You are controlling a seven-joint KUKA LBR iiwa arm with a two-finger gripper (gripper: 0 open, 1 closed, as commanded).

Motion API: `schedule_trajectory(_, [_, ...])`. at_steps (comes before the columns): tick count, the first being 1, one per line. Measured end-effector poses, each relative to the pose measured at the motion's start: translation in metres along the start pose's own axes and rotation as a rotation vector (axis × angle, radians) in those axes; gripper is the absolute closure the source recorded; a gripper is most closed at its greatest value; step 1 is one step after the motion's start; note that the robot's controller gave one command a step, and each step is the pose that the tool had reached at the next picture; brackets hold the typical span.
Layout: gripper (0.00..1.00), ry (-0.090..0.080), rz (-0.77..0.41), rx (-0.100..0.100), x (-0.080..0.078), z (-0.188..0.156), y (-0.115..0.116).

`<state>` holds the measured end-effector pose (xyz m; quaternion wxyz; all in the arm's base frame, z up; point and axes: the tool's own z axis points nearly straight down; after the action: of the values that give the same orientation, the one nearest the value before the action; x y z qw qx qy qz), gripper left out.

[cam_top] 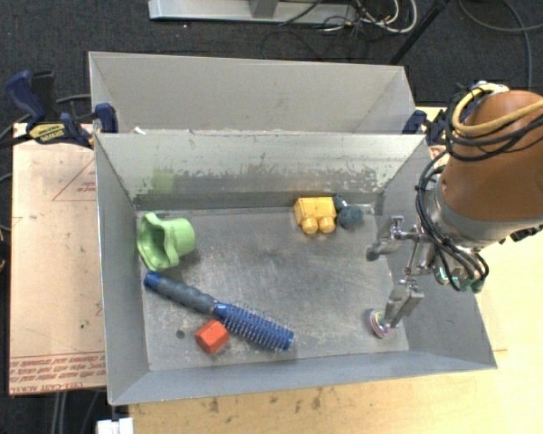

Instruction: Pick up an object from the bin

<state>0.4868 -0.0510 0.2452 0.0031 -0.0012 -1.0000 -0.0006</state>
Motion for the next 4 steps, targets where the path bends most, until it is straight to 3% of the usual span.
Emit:
schedule_trajectory(1, [0.0,-0.019,-0.401,0.005,-0.012,0.171,-0.063])
schedule_trajectory(2, [0.0,-0.011,-0.383,0.004,-0.012,0.144,-0.079])
schedule_trajectory(3, [0.0,-0.006,-0.604,0.001,-0.007,0.144,-0.068])
schedule_trajectory(4, [0.0,-0.016,-0.757,0.006,-0.013,0.172,-0.074])
